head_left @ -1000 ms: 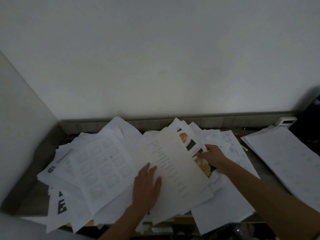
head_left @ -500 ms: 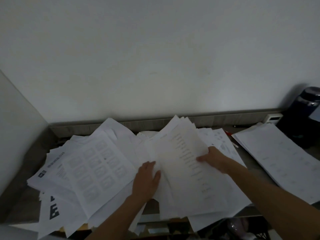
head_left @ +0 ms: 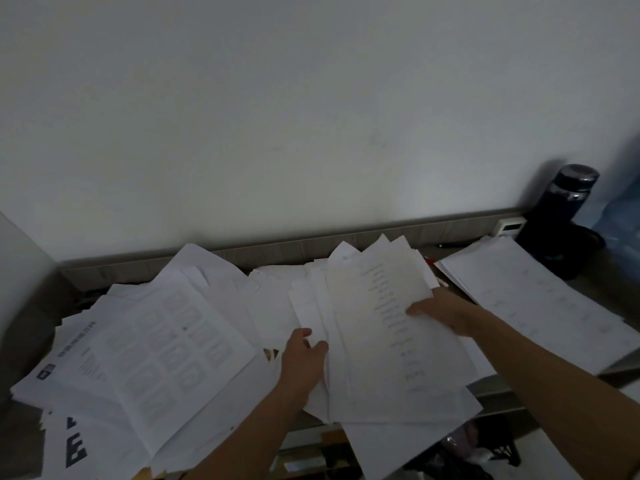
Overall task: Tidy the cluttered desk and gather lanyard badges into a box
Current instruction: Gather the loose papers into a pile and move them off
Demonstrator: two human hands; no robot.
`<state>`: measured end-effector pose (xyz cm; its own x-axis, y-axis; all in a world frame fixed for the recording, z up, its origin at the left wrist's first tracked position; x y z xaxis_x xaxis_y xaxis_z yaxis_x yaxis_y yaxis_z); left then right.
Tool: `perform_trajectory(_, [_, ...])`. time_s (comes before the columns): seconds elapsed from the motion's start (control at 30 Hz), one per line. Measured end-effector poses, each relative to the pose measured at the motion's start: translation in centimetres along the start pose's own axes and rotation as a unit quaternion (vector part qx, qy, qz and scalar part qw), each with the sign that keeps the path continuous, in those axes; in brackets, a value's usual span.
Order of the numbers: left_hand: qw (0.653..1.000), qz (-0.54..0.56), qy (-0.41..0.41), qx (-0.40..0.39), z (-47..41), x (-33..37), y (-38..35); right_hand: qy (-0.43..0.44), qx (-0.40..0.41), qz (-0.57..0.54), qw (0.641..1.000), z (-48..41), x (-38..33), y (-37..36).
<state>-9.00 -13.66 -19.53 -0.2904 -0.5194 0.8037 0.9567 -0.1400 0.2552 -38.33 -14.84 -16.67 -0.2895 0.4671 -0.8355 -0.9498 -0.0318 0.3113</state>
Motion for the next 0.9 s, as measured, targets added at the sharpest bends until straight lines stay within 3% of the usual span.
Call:
perform_trajectory(0.13, [0.987,0.150,0.050,0.001,-0.7,0.4,-0.7,-0.029,-0.045,0.033,0.998,0.7,0.8,0.1])
perform_trajectory(0.27, [0.982,0.165,0.075,-0.047,-1.6,0.4,-1.1,-0.055,-0.084,0.083,0.992,1.5,2.2,-0.5])
perform_trajectory(0.37, [0.983,0.141,0.062,-0.096,-1.2,0.5,-2.1,0.010,-0.067,0.072,0.995,1.8,1.5,-1.8])
perform_trajectory(0.5, [0.968,0.212,0.052,-0.123,-1.1,2.1,-1.8,0.189,0.029,0.143,0.971,3.4,-3.4,-1.8])
perform_trajectory(0.63, [0.944,0.277,-0.071,-0.163,0.0,8.3,0.2,0.329,0.088,0.048,0.939,6.5,-9.7,0.7])
perform_trajectory(0.77, [0.928,0.274,-0.177,-0.177,1.5,14.7,2.6,0.350,0.075,-0.081,0.930,7.6,-13.2,2.7])
perform_trajectory(0.9, [0.930,0.213,-0.238,-0.182,2.7,17.3,3.2,0.307,0.032,-0.158,0.938,6.2,-12.0,2.7])
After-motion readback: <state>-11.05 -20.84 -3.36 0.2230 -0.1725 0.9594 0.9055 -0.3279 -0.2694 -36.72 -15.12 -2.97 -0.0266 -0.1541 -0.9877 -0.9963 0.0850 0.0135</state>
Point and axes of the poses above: each hand's wrist, its own z-axis away from the middle knuckle, its own y-axis out of the back of the hand, x = y × z, the point moved 6 cm from there along -z, towards the middle knuckle, and after that the axes turned 8 degrees about y, right-handed, at the moved point
